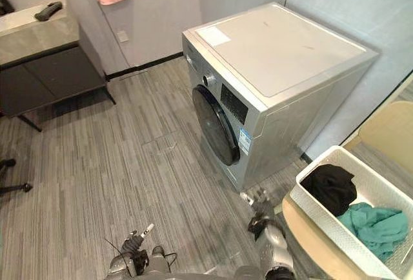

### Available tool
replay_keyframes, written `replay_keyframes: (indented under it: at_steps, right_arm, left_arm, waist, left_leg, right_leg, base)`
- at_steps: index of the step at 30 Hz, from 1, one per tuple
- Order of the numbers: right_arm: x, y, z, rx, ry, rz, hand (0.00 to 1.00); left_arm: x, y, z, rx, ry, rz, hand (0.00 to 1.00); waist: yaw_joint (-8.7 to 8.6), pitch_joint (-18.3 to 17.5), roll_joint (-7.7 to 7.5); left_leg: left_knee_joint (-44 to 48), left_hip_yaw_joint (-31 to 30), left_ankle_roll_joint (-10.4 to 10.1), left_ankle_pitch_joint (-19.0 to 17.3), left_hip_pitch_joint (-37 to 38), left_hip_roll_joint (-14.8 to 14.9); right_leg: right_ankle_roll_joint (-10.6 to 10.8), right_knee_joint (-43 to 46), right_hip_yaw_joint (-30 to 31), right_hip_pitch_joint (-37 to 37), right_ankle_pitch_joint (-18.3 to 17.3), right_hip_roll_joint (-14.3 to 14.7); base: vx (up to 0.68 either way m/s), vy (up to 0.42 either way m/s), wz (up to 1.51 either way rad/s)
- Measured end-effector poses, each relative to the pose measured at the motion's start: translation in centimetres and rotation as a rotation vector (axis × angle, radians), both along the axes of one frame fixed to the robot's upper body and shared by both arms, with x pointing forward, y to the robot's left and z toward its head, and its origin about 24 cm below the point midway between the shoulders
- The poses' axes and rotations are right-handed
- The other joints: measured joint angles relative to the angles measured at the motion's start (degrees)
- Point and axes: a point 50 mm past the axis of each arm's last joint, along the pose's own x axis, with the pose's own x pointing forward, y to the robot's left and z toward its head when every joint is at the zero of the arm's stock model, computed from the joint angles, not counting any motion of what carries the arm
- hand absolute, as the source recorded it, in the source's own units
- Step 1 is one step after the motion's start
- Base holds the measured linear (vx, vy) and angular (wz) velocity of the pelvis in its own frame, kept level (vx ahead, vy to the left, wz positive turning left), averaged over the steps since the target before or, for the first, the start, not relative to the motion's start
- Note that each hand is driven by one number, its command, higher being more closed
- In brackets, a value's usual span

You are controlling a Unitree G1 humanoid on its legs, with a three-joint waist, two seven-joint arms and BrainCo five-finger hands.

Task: Pick up the laundry basket with both hands and put the clothes into the washing machine.

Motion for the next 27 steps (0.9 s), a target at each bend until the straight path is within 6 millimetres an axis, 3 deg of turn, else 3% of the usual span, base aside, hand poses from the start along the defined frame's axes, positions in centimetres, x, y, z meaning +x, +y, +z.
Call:
replay_keyframes:
  at_steps: [1,4,5,6,7,10,15,18,22,25,27]
  right_arm:
    - [0.3,-0.3,0.5,-0.024,-0.02,0.002,0.0]
    - [1.4,0.7,2.5,-0.043,-0.12,0.033,0.0]
    - [1.9,0.6,3.1,-0.051,-0.147,0.034,0.0]
    - [2.7,0.5,4.0,-0.084,-0.186,0.049,0.0]
    - [3.5,0.3,4.7,-0.113,-0.212,0.066,0.0]
    - [5.1,-0.7,6.5,-0.206,-0.262,0.109,0.0]
    - [7.6,-3.5,10.3,-0.382,-0.343,0.13,0.0]
    - [9.0,-5.2,12.0,-0.453,-0.359,0.104,0.0]
    - [11.6,-7.6,14.9,-0.489,-0.375,0.005,0.0]
    - [14.3,-9.2,19.9,-0.485,-0.459,-0.065,0.0]
    - [14.8,-10.0,22.6,-0.49,-0.519,-0.098,0.0]
  left_arm:
    - [-0.2,0.7,-0.1,0.025,0.02,-0.032,0.0]
    - [-1.8,3.8,-0.1,0.12,0.082,-0.094,0.0]
    - [-1.8,3.9,-0.1,0.127,0.086,-0.107,0.0]
    - [-2.0,3.9,-0.1,0.136,0.094,-0.131,0.0]
    - [-1.9,3.8,-0.1,0.14,0.095,-0.154,0.0]
    - [-1.2,3.3,0.0,0.14,0.078,-0.191,0.0]
    - [1.0,0.8,0.2,0.103,0.02,-0.262,0.0]
    - [2.4,0.4,0.7,0.114,-0.029,-0.295,0.0]
    - [2.8,0.6,1.0,0.122,-0.049,-0.294,0.0]
    - [3.8,1.2,1.6,0.138,-0.102,-0.276,0.0]
    - [4.4,1.2,1.9,0.136,-0.122,-0.266,0.0]
  waist:
    - [-0.87,-0.7,-1.8]
    - [-0.86,-3.4,-6.35]
    - [-0.84,-3.7,-6.76]
    - [-0.49,-3.4,-6.07]
    - [0.15,-3.7,-6.42]
    - [0.77,-3.8,-5.54]
    - [0.54,-1.8,-1.92]
    - [0.37,1.5,-1.41]
    - [0.51,6.1,-1.51]
    - [0.76,10.3,-0.6]
    - [0.87,12.3,0.48]
  left_leg:
    - [0.8,0.9,-3.1,-0.7,0.4,-2.3]
    - [-2.7,3.8,-2.1,-0.2,1.9,-7.0]
    - [-3.2,4.1,-2.1,-0.2,2.2,-7.1]
    - [-3.9,4.8,-2.1,-0.2,3.1,-7.1]
    - [-4.7,5.6,-2.0,-0.2,4.1,-7.1]
    - [-7.2,5.8,-1.1,0.9,4.7,-7.5]
    - [-13.1,4.8,-1.0,6.3,2.1,-7.7]
    - [-15.1,3.2,-0.7,9.5,0.1,-7.4]
    - [-16.0,2.5,-0.7,11.9,-3.5,-7.5]
    - [-17.2,1.7,-0.7,13.3,-6.2,-7.6]
    - [-17.3,1.2,-1.0,13.0,-7.4,-7.3]
  right_leg:
    - [1.4,-1.4,0.2,1.8,0.2,-2.7]
    - [2.8,-6.4,3.0,1.8,5.6,-6.7]
    - [3.1,-7.0,3.0,2.0,7.0,-6.8]
    - [3.5,-7.6,3.0,2.0,9.0,-6.8]
    - [4.0,-7.6,2.9,2.1,9.9,-6.8]
    - [4.2,-7.6,2.3,1.6,10.2,-6.8]
    - [4.6,-7.7,-0.9,-2.4,10.4,-6.4]
    - [4.6,-7.7,-2.9,-3.8,10.5,-5.7]
    - [4.7,-7.7,-3.7,-7.1,10.6,-5.7]
    - [4.9,-9.4,-3.5,-9.5,11.3,-5.7]
    - [5.0,-9.7,-3.2,-10.7,11.9,-5.1]
  base:
    - [0.22,0.542,-0.1]
    - [0.22,0.306,-0.17]
    - [0.16,0.15,-0.21]
    - [0.12,0.088,-0.24]
    - [0.1,0.064,-0.27]
    - [0.05,-0.017,-0.03]
    - [-0.04,-0.086,0.13]
    - [-0.11,-0.09,0.28]
    - [-0.16,-0.02,0.12]
    - [-0.22,0.009,-0.01]
    - [-0.25,0.014,-0.05]
